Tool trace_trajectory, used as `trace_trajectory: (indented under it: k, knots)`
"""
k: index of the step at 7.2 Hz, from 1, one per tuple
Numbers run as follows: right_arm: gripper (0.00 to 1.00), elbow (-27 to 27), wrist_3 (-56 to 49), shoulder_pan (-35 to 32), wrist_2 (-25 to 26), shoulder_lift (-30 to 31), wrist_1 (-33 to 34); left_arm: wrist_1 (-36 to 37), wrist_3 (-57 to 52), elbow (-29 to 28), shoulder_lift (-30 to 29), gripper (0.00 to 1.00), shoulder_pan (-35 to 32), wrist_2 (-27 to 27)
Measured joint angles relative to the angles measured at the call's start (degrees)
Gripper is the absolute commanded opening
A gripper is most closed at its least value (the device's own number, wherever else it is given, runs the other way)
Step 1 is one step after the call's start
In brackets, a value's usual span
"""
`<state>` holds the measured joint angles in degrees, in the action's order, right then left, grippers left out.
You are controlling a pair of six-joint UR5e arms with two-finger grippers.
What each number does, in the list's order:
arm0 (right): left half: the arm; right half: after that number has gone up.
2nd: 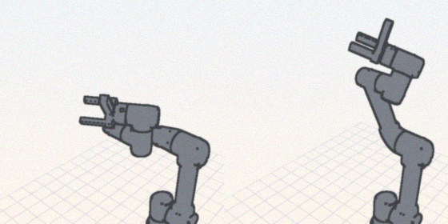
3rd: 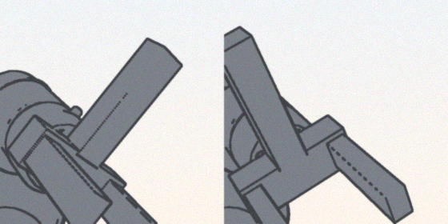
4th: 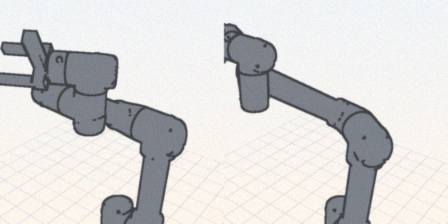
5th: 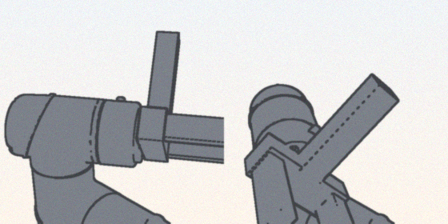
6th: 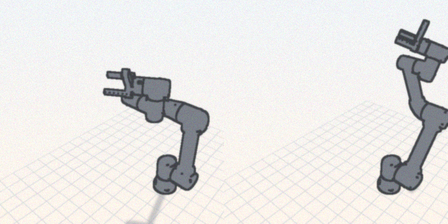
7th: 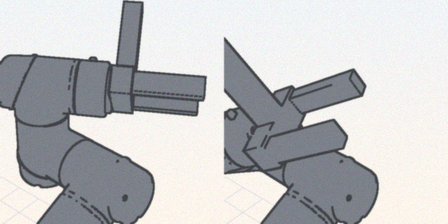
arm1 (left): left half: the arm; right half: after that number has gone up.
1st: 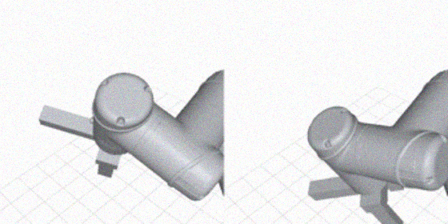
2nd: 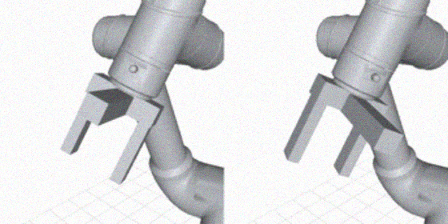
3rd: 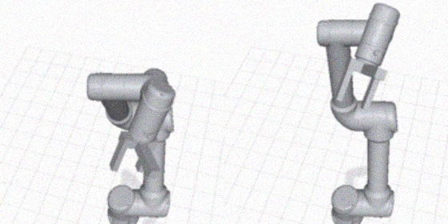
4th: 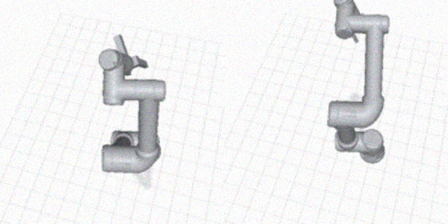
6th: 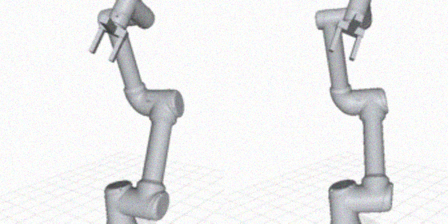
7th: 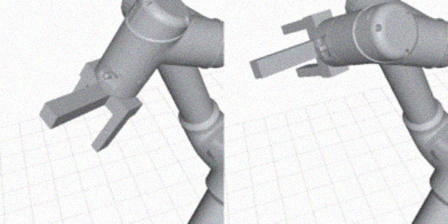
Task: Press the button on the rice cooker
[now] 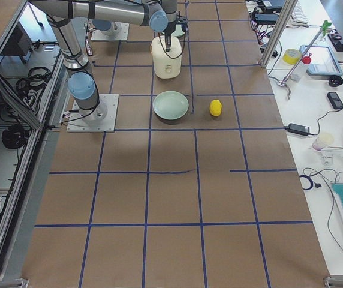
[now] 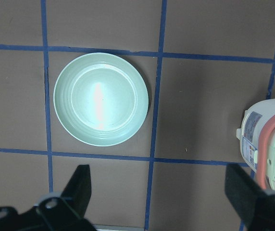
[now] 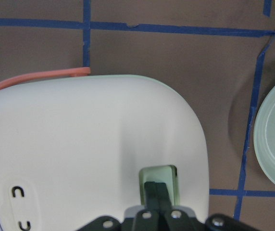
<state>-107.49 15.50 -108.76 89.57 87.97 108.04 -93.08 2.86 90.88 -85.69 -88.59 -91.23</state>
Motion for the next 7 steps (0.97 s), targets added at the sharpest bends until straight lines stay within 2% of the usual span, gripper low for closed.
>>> trace_trajectory:
  k: [1, 3, 4, 6, 7]
  knots:
    - [0.99, -0.08, 0.00, -0.08, 0.08, -0.05, 0.24, 0.00, 0.00, 0.00, 0.00, 1.00, 0.00, 0.00]
    - [1.00, 1.59, 0.16, -0.02, 0.39, 0.02, -0.15, 0.00, 0.00, 0.00, 0.00, 1.00, 0.00, 0.00]
    - [1.00, 4.10, 0.20, 0.15, 0.56, 0.04, -3.10, 0.00, 0.00, 0.00, 0.00, 1.00, 0.00, 0.00]
    - [1.00, 12.70, -0.69, 1.95, 1.22, -0.09, -16.19, 0.00, 0.00, 0.00, 0.00, 1.00, 0.00, 0.00]
    - [1.00, 16.63, -2.64, 4.73, 1.51, -0.14, -19.31, 0.00, -0.02, 0.00, 0.00, 1.00, 0.00, 0.00]
